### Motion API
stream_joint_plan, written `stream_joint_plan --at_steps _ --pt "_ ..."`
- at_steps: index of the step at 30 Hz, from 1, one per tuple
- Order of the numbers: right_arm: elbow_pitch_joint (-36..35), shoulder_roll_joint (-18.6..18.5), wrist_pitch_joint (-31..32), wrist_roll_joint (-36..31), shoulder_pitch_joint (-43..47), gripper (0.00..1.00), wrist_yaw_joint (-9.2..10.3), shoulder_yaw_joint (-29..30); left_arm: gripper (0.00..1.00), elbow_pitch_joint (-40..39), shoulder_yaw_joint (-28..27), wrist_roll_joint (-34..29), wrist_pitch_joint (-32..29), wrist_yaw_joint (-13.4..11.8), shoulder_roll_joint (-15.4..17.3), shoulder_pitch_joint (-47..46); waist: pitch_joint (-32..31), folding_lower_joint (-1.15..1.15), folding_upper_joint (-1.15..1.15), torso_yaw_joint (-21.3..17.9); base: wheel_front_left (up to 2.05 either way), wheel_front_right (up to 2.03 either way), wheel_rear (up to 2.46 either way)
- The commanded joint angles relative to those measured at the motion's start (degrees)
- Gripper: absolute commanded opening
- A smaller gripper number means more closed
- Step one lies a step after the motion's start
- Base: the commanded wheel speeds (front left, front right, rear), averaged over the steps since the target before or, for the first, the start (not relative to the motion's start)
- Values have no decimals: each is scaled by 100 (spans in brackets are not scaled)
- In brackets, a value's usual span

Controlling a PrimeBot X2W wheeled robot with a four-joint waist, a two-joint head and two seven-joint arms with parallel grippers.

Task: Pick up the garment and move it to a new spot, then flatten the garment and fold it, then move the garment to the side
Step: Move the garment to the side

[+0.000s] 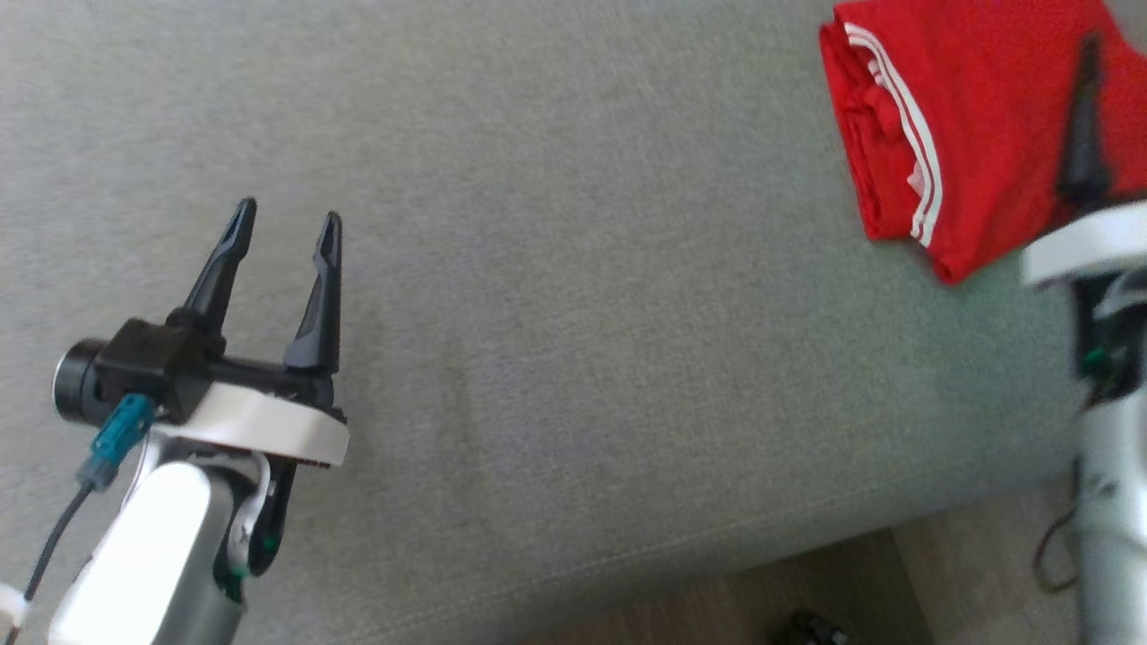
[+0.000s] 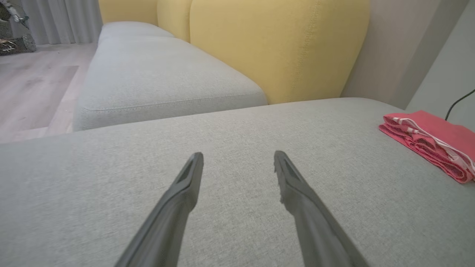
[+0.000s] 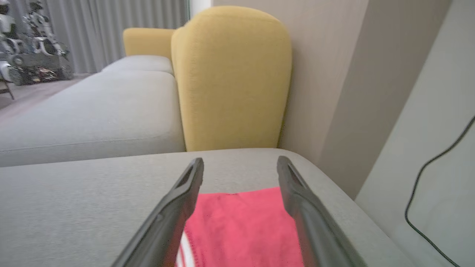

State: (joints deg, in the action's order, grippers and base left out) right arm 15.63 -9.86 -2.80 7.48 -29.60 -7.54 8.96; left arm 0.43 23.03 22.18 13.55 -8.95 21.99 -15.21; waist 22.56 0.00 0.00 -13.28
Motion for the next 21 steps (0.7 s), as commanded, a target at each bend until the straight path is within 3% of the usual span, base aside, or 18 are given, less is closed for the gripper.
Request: stream_joint_plan --at_steps 1,9,21 --pt "-485 137 -4 -53 219 100 5 -243 100 -168 -294 33 57 -76 92 -12 -257 0 0 189 0 0 0" --pt "-1146 548 40 -60 1186 100 5 -863 100 -153 -440 190 103 -202 3 408 -809 0 0 634 0 0 0" --pt "-1370 664 159 -140 1887 100 5 -1066 100 -214 -595 196 125 -414 57 957 -1328 0 0 963 0 0 0"
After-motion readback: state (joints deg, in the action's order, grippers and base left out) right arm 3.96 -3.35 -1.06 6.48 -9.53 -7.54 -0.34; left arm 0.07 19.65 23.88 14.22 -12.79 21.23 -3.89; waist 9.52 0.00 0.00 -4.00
